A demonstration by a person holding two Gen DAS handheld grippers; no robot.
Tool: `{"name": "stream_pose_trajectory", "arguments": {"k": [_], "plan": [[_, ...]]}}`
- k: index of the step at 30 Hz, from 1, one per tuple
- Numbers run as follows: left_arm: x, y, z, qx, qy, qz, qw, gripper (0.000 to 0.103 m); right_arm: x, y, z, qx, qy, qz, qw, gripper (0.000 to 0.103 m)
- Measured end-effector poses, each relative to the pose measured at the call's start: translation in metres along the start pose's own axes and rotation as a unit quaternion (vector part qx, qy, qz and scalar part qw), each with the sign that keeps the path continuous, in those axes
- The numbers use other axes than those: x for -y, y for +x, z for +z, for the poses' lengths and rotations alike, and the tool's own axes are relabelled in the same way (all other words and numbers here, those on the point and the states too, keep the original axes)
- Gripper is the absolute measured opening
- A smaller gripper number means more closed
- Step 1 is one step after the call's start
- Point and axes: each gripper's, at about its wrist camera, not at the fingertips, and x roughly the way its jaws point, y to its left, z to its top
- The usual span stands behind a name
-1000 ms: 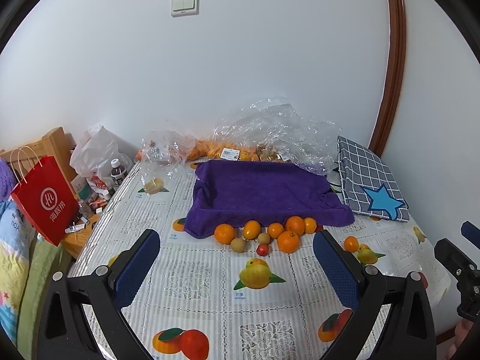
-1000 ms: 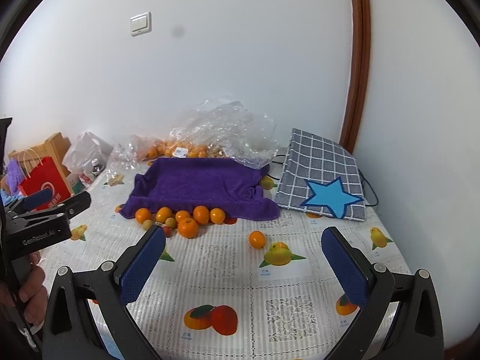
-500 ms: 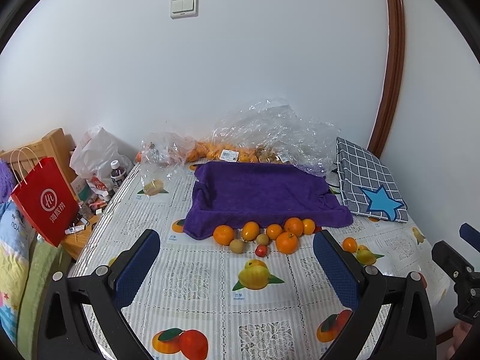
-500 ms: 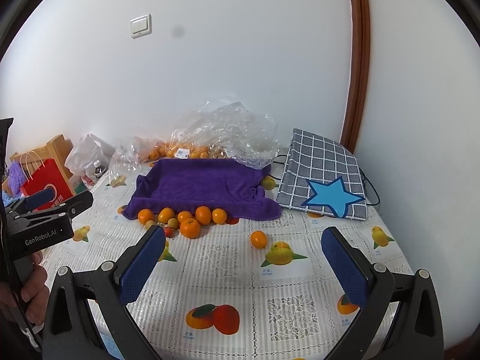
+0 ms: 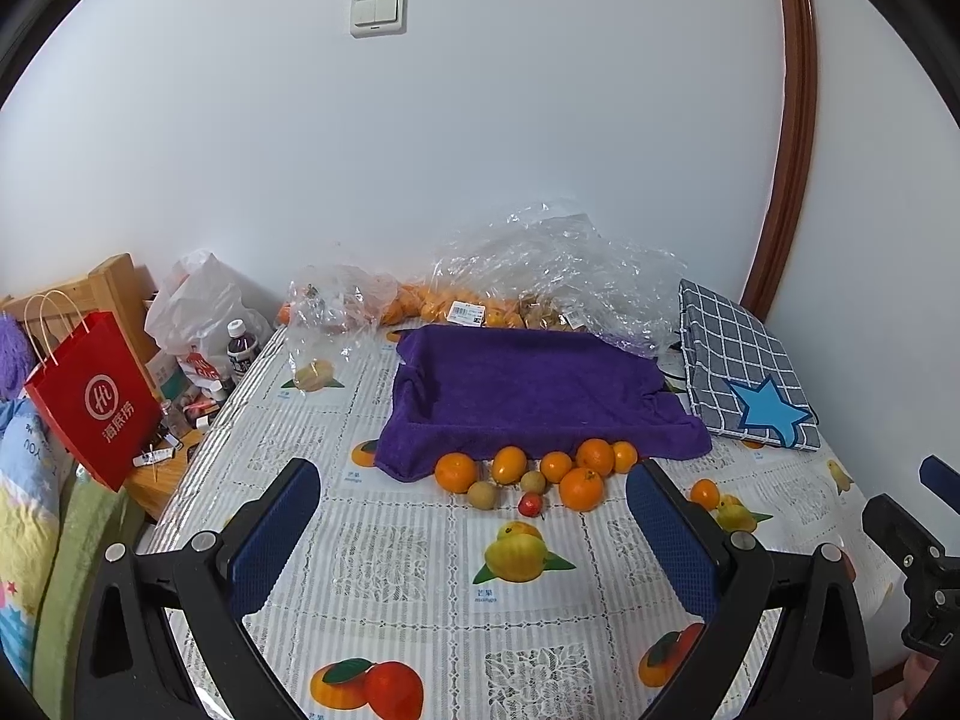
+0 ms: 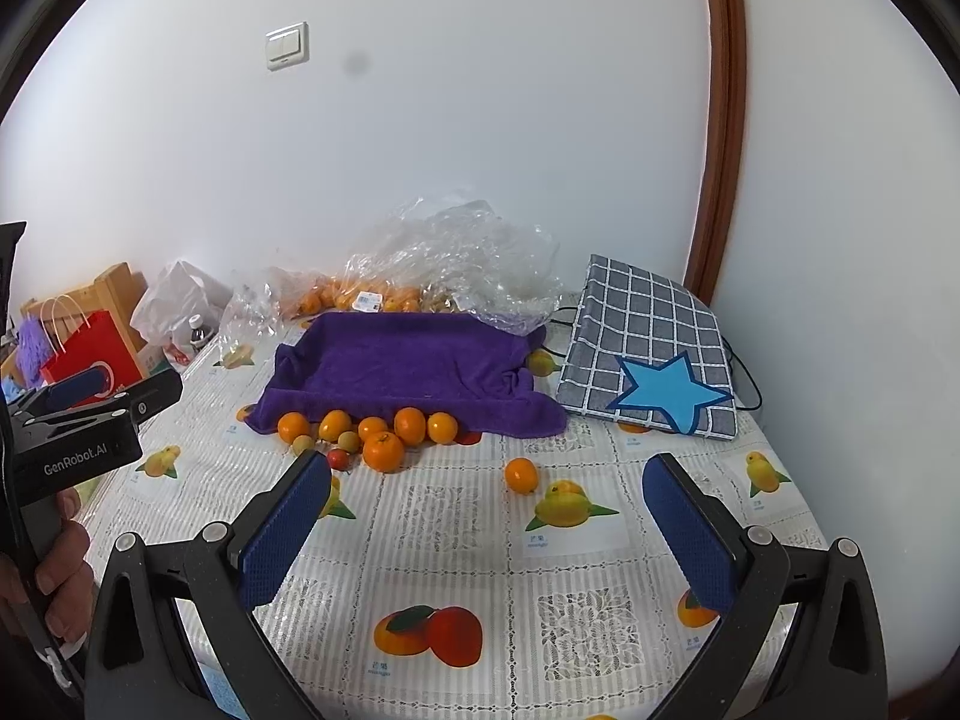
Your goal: Organize fruits
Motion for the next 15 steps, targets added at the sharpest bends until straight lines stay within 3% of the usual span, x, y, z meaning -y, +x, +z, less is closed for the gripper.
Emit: {"name": "stream_pose_trajectory", "arguments": {"k": [15], "plan": [[-0.0041,0.0084,0.0002,-0.01,-0.006,-0.008,0.9999,0.103,-0.0025,0.0077,-0.005,-0.002,0.001,-0.028,1.0,0.102]]}}
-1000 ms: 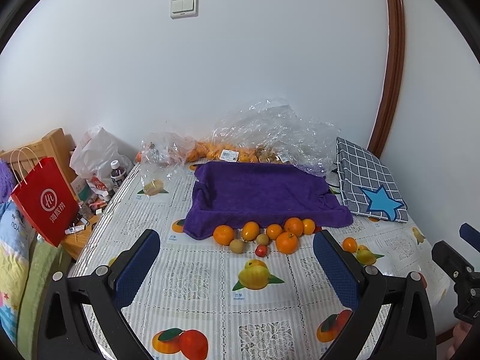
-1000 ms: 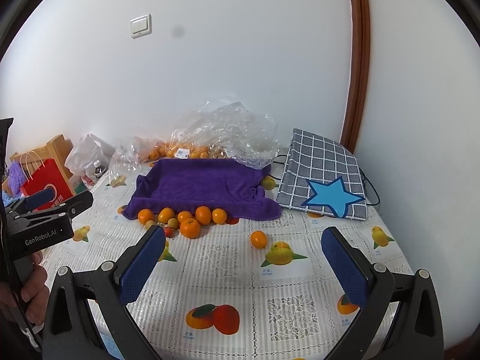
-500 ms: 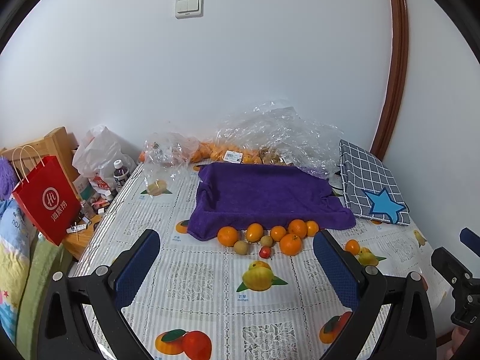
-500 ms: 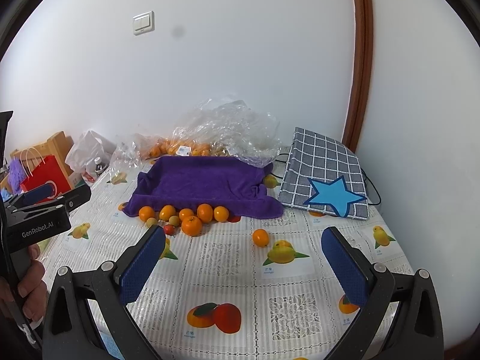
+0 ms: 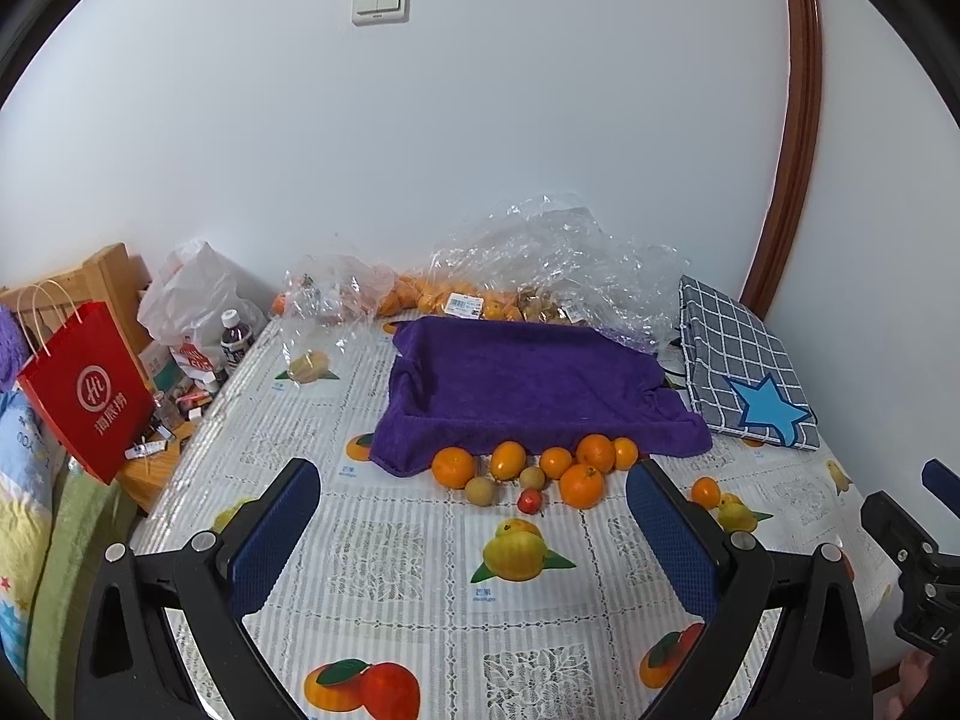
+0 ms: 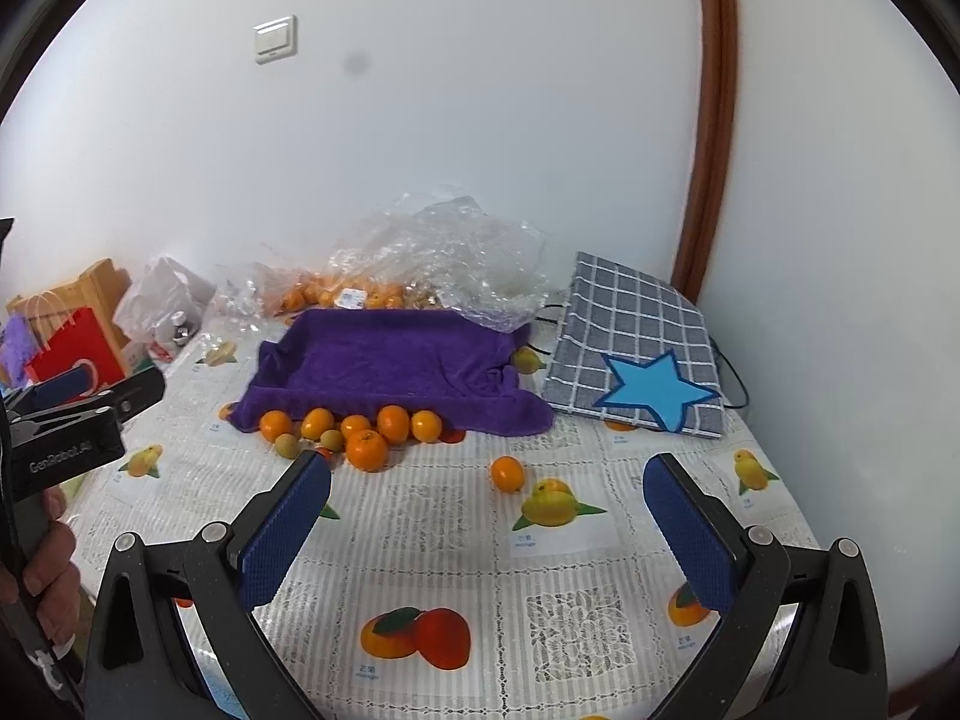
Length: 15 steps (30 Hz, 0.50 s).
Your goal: Organize fruits
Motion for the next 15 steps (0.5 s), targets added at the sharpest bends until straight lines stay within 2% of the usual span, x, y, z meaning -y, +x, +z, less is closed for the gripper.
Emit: {"name": "stream_pose_trajectory", "arguments": {"k": [8,15], "plan": [[-0.006,0.011,-0.002,-0.002,-0.003,0.003,1.0,0.103,-0.005,0.011,-0.001,-0.011,-0.011,-0.02,1.0,0.102],[-0.013,0.023,-0.005,-0.006,-0.007,0.004,1.0,0.103,-0.008,0.023,-0.005,-0.001,-0.013,0.003,1.0,0.102]]}}
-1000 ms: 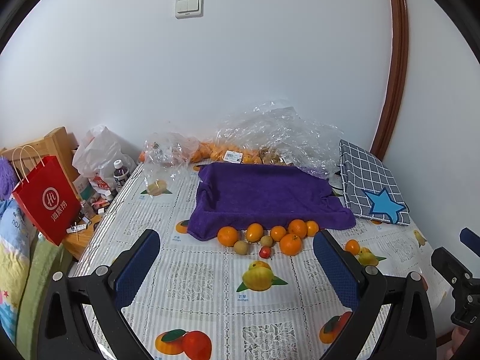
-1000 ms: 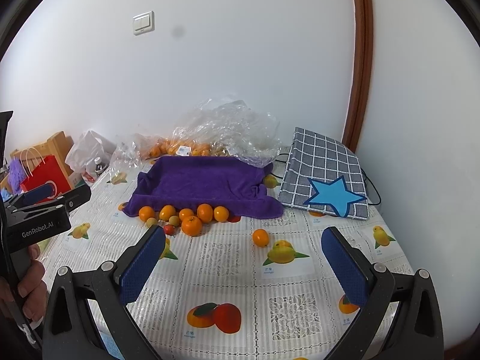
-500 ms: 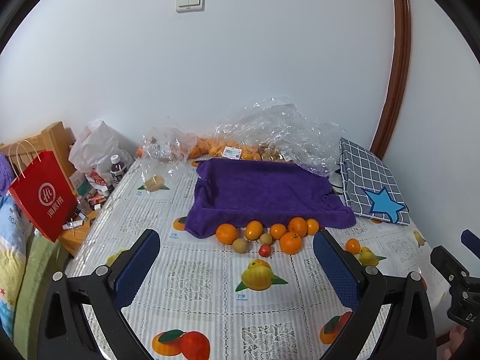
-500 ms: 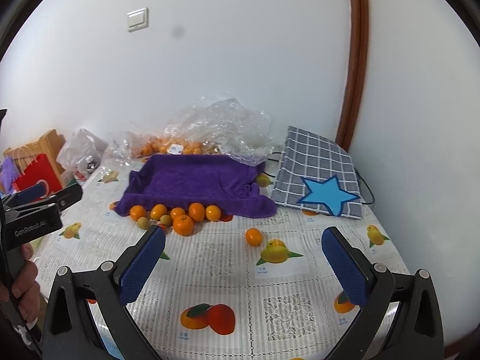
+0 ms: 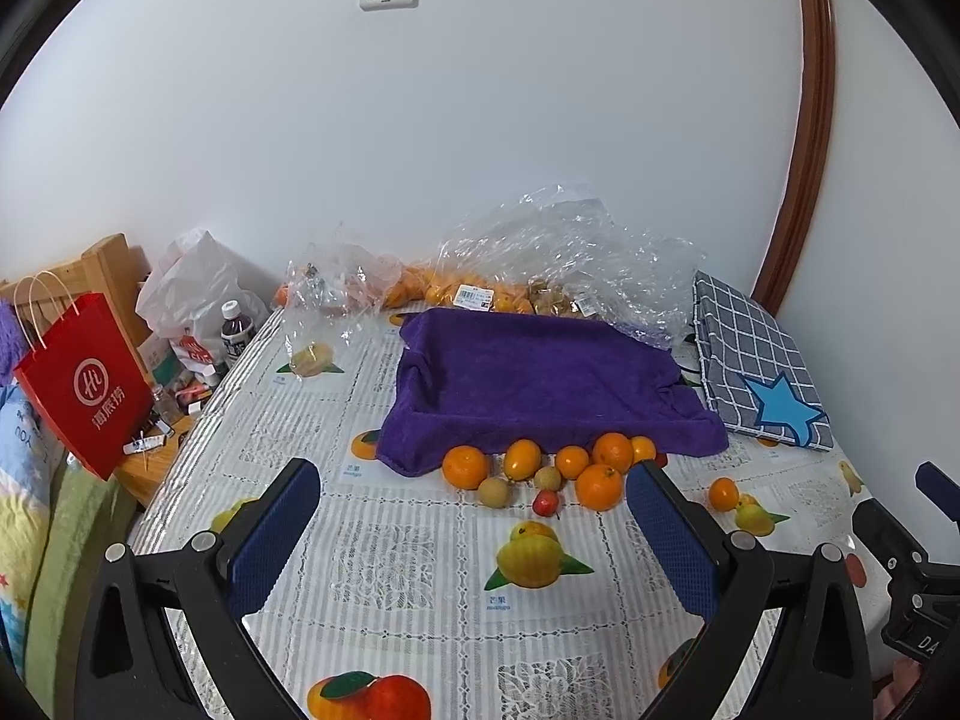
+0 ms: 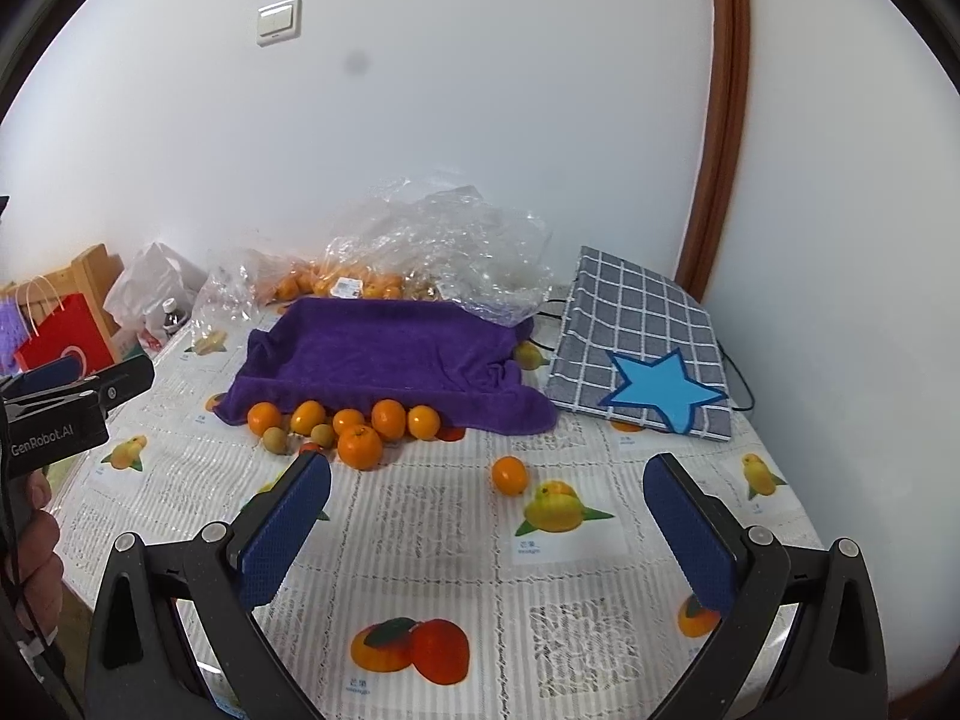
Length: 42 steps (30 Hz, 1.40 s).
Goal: Organize fruits
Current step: 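Grasp an orange with the left tool while the right tool grasps another orange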
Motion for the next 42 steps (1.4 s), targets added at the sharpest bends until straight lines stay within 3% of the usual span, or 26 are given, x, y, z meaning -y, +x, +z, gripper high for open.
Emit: {"name": "stream_pose_trajectory", "arguments": {"k": [8,19,27,29,32,36,42], "plan": [[-0.007,0.023,-0.005,-0.011,-0.003,-0.005,0.9999,0.103,0.001,0.024,-0.004,-0.004,0.01,0.001,1.0,0.102],[-0.019,0.06,-0.009,-0.027,-0.015,-0.014,0.9994,0.1,0.008,0.074,-0.022,-0.046,0.026,0.016,0.998,0.101],[-0.031,0.096,-0.024,-0.055,-0.015,0.0,0.9984,0.088,0.024,0.131,-0.047,-0.1,0.032,0.007,0.994,0.069],[-0.035,0.105,-0.028,-0.062,-0.015,0.003,0.998,0.087,0.025,0.144,-0.051,-0.105,0.026,0.002,0.994,0.066],[-0.039,0.12,-0.034,-0.085,-0.019,-0.01,0.9961,0.076,0.028,0.161,-0.054,-0.107,0.03,0.005,0.994,0.06],[-0.04,0.134,-0.042,-0.099,-0.008,-0.022,0.9948,0.076,0.036,0.187,-0.054,-0.124,0.059,0.033,0.99,0.054],[-0.036,0.152,-0.047,-0.12,-0.003,-0.048,0.9916,0.076,0.037,0.212,-0.053,-0.147,0.064,0.039,0.986,0.043]]}}
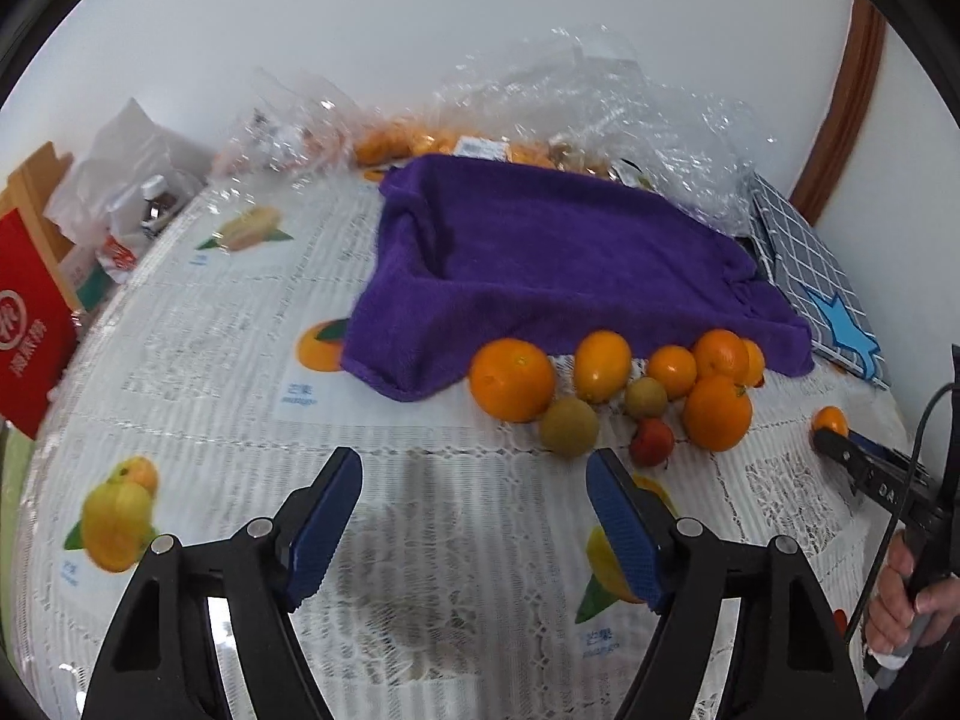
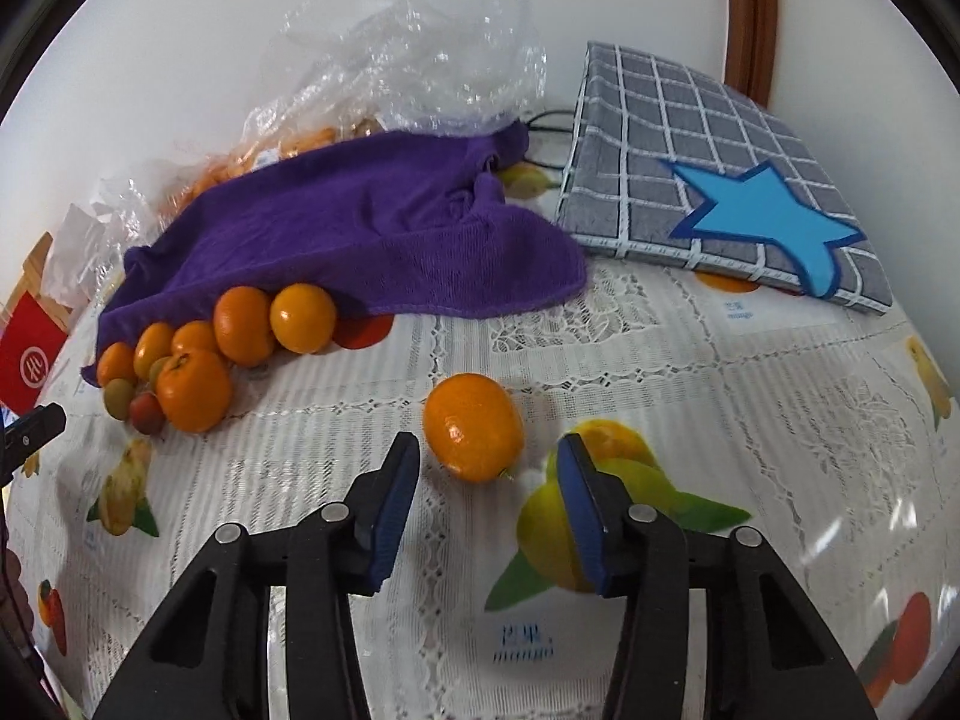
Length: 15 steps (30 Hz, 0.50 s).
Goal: Organize fruits
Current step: 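Grasp an orange with the left tool while the right tool grasps another orange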
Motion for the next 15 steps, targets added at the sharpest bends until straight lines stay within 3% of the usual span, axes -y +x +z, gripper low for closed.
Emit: {"name": "stream_pose_trajectory", "arguments": {"k": [4,15], "plan": [[0.006,0.008,0.005,-0.001,0.001,-0.011,0.9999,0.076,0.0,0.004,0.005,0.002,0.002,0.007,1.0,0.032],[-0.006,0.028,0.024,-0.005,-0.066,-0.026,0.9974,0.071,0.001,-0.002,0.0,0.009,0.001,0.031,0.999,0.032]]}}
